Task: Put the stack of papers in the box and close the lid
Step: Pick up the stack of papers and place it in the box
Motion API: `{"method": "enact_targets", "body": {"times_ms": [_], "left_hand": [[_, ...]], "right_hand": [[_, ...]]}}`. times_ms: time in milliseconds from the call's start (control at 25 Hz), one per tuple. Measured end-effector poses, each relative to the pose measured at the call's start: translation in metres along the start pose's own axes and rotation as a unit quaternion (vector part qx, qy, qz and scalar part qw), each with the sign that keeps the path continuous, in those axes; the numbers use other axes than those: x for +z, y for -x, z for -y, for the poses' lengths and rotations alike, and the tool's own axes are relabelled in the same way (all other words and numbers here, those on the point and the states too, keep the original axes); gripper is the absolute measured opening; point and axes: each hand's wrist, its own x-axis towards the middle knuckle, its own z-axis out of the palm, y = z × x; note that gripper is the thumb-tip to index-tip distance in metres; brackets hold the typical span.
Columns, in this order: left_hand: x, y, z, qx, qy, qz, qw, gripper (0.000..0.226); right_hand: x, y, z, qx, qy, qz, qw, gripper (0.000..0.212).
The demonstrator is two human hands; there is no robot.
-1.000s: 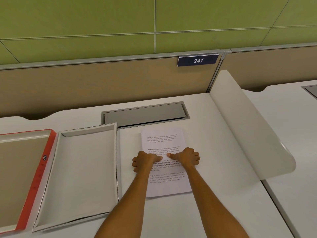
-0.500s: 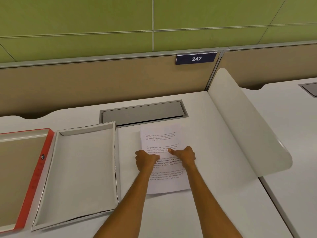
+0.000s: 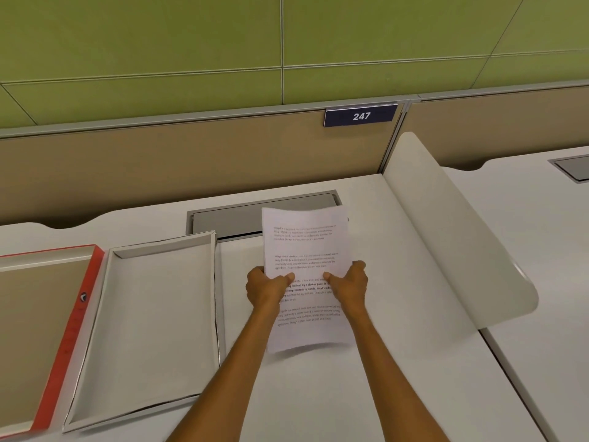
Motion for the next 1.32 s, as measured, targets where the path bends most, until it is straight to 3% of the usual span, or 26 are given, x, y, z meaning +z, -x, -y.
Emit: {"method": "enact_targets", "body": {"times_ms": [200, 400, 1000, 1320], "left_hand": [[-0.007, 0.026, -0.006, 0.135, 0.083, -0.024, 0.987, 0.043], [-0.006, 0.044, 0.009, 0.225, 0.166, -0.041, 0.959, 0.056], [-0.009, 0.038, 0.031, 0.242, 0.136, 0.001, 0.961, 0.066], [-0.012, 0.03, 0.03, 0.22, 0.129, 0.013, 0.967, 0.045]], "right_hand": [[-0.014, 0.011, 0.007, -0.126, -0.12, -0.024, 0.984, 0.049], [-0.016, 0.02, -0.005, -0.168, -0.175, -0.02, 0.97, 0.056], [-0.018, 0.031, -0.035, -0.161, -0.175, -0.028, 0.971, 0.073], [-0.016, 0.031, -0.016, -0.156, -0.194, -0.051, 0.967, 0.054]]}}
